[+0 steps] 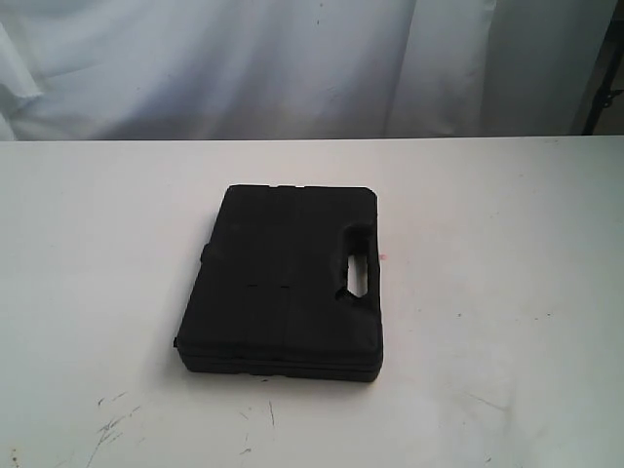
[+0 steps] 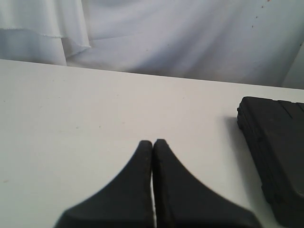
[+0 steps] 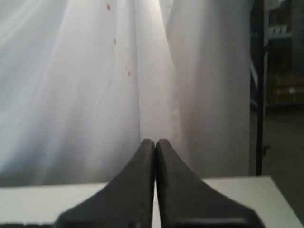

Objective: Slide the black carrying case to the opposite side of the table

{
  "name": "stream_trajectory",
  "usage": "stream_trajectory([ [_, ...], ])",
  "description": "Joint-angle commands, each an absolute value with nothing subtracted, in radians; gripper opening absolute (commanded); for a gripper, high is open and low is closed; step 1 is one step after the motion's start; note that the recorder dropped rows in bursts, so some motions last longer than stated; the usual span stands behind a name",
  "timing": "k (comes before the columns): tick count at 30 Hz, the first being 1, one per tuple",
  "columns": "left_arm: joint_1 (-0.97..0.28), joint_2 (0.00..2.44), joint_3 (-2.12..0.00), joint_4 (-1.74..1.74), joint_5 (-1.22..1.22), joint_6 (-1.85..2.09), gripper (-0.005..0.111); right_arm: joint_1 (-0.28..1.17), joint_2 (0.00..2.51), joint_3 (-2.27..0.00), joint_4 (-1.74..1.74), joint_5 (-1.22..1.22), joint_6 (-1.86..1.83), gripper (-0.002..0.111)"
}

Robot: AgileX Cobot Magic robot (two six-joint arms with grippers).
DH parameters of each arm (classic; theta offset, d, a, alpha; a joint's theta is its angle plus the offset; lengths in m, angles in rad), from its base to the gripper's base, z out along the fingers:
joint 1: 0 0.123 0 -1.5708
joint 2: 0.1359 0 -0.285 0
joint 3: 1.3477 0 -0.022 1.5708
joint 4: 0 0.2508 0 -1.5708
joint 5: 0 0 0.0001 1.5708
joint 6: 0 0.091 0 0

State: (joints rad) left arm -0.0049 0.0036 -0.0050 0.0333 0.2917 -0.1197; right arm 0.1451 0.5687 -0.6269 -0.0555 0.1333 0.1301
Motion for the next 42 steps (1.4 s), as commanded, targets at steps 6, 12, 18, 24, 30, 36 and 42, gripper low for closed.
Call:
stream_trajectory([
  [6, -0.01, 0.0, 0.0, 0.033, 0.285, -0.122, 0.0, 0.305, 0.909, -0.678, 0.007, 0.538, 0.024, 0.0],
  [12, -0.01, 0.0, 0.0, 0.033, 0.285, -0.12, 0.0, 0.344, 0.968, -0.678, 0.084, 0.701, 0.013, 0.0],
  [18, -0.01, 0.0, 0.0, 0.033, 0.285, -0.12, 0.0, 0.344, 0.963, -0.678, 0.091, 0.673, 0.022, 0.0],
  [24, -0.01, 0.0, 0.0, 0.033, 0.285, -0.12, 0.0, 0.344, 0.979, -0.685, 0.167, 0.621, -0.01, 0.0],
  [30, -0.01, 0.0, 0.0, 0.033, 0.285, -0.12, 0.0, 0.351, 1.08, -0.81, 0.177, 0.708, 0.014, 0.0],
  [36, -0.01, 0.0, 0.0, 0.033, 0.285, -0.12, 0.0, 0.411, 1.222, -0.985, 0.173, 0.794, 0.082, 0.0],
  [42, -0.01, 0.0, 0.0, 0.033, 0.285, -0.117, 0.0, 0.461, 1.392, -1.123, 0.131, 0.835, 0.174, 0.0],
])
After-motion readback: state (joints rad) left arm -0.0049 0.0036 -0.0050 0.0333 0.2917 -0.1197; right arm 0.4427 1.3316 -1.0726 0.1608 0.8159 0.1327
